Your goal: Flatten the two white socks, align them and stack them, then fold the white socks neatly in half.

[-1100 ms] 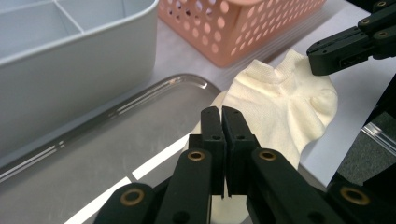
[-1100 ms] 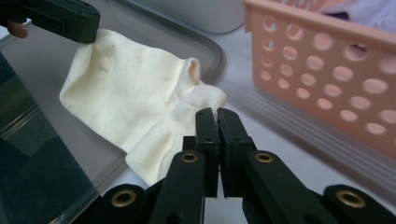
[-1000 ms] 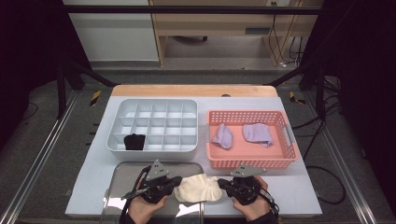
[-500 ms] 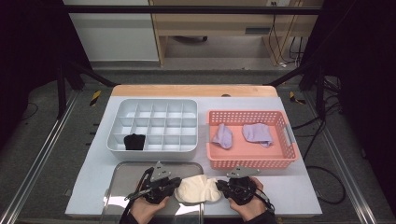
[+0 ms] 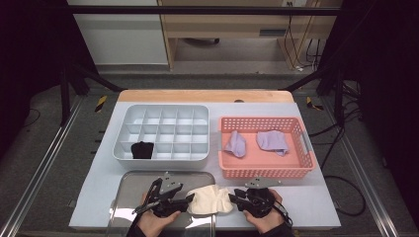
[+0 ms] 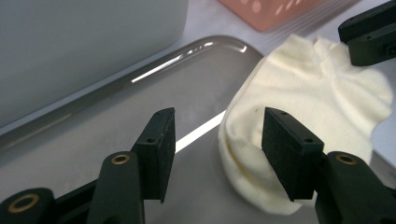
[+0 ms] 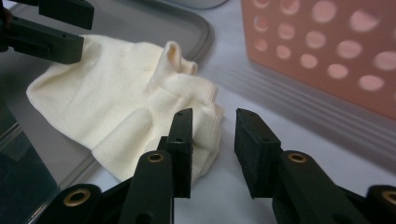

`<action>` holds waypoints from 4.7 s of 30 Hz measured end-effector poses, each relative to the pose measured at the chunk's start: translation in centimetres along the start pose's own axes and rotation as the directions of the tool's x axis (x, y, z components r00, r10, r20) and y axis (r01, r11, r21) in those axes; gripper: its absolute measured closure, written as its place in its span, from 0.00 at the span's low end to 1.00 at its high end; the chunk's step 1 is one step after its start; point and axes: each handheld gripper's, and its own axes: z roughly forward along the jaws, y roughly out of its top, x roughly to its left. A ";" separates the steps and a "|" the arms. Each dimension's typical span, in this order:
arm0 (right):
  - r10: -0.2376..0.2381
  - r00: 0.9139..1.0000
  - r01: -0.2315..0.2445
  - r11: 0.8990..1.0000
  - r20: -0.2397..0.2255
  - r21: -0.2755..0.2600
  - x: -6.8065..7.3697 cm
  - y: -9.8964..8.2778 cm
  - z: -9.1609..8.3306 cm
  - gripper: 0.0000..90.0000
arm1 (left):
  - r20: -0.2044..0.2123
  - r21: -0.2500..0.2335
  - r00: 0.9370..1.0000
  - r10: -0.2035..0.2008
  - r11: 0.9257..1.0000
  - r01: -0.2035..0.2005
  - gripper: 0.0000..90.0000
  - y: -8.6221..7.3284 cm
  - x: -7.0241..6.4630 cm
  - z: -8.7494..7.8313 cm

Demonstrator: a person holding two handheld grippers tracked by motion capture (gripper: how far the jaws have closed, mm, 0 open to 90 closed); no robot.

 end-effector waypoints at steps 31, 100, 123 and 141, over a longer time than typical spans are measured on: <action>-0.071 0.993 0.067 0.997 0.099 0.045 0.7 0.7 1.4 0.97 | -0.012 0.024 0.998 0.056 0.998 -0.056 0.93 -0.7 -0.6 0.2; 0.005 1.000 -0.006 0.998 -0.023 -0.065 0.1 0.1 1.1 0.76 | 0.129 -0.023 0.989 0.071 0.997 -0.069 0.99 1.1 -3.8 3.3; 0.037 0.995 -0.040 0.999 -0.088 -0.037 0.4 0.7 0.6 0.97 | 0.115 -0.030 0.991 0.069 0.997 -0.066 0.98 1.4 -4.0 3.0; 0.037 0.956 -0.068 0.993 -0.292 -0.098 1.8 1.8 -0.1 0.97 | 0.148 -0.035 0.988 0.055 0.998 -0.050 0.99 1.2 -3.6 2.6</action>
